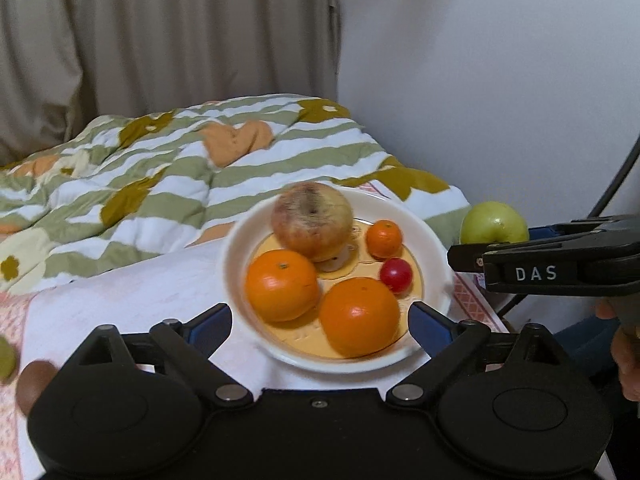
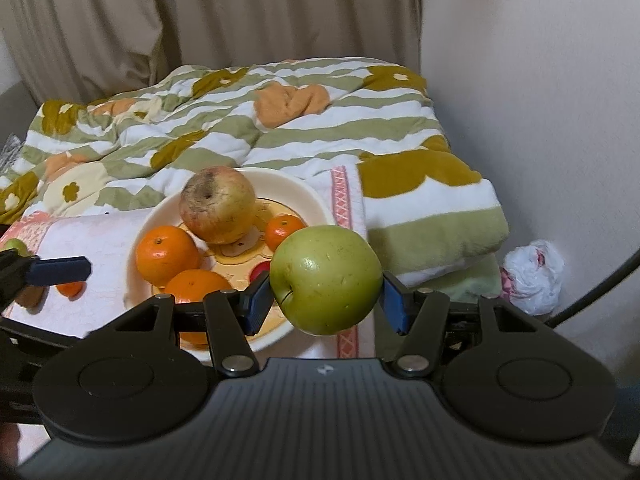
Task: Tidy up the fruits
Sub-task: 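Carry the orange and green apple to the cream bowl and release them, then withdraw both open tools from the bowl back over the loose fruits, then grasp the brown kiwi with the left tool while the right tool grasps the red tomato, then carry the kiwi and tomato to the cream bowl and release them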
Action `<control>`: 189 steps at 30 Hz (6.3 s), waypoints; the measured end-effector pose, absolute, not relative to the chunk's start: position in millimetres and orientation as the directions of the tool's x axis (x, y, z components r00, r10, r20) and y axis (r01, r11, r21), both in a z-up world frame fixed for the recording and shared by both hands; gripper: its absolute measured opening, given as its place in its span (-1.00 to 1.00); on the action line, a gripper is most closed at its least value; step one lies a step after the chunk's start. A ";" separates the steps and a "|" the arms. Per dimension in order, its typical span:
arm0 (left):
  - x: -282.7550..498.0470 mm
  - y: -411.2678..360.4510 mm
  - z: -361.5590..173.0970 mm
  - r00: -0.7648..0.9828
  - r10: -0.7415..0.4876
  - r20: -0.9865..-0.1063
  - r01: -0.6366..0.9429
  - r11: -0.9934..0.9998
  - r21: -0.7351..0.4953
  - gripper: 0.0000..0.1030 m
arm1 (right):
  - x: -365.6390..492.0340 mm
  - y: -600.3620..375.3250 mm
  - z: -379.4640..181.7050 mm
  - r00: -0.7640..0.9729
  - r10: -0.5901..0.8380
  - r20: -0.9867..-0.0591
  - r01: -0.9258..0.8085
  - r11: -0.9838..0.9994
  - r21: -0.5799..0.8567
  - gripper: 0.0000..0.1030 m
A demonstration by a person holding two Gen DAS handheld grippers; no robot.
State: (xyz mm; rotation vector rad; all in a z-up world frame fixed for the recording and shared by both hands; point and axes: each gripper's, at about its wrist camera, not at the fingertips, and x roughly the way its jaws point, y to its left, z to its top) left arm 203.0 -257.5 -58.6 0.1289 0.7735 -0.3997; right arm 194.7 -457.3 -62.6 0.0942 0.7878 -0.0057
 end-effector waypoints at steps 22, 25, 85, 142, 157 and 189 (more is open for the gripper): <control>164.6 -186.4 -52.4 0.670 -0.192 -0.717 0.178 0.979 -0.096 0.92 | 219.0 -437.3 -88.3 0.671 0.104 -0.734 0.007 0.989 0.147 0.42; 160.0 -184.4 -52.8 0.671 -0.190 -0.717 0.178 0.980 -0.094 0.92 | 215.8 -437.7 -85.9 0.688 0.121 -0.716 -0.013 0.988 0.154 0.70; 197.3 20.3 -39.5 0.609 -0.231 -0.759 0.259 0.962 -0.086 0.96 | 121.0 -257.4 -60.2 0.642 -0.077 -0.763 0.224 0.970 0.091 1.00; 230.3 -9.2 -90.9 0.550 -0.298 -0.780 0.337 0.934 -0.120 0.10 | 165.2 -191.0 -105.8 0.623 -0.057 -0.780 0.087 0.996 -0.004 -0.13; 176.4 -17.1 -29.1 0.631 -0.367 -0.683 0.375 0.916 -0.145 0.10 | 113.9 -199.3 -47.4 0.698 -0.074 -0.712 0.080 0.996 -0.024 -0.14; 155.2 -203.6 3.3 0.711 -0.321 -0.625 0.237 0.947 -0.217 0.10 | 116.7 -413.9 6.4 0.763 0.078 -0.642 -0.098 0.995 0.004 -0.14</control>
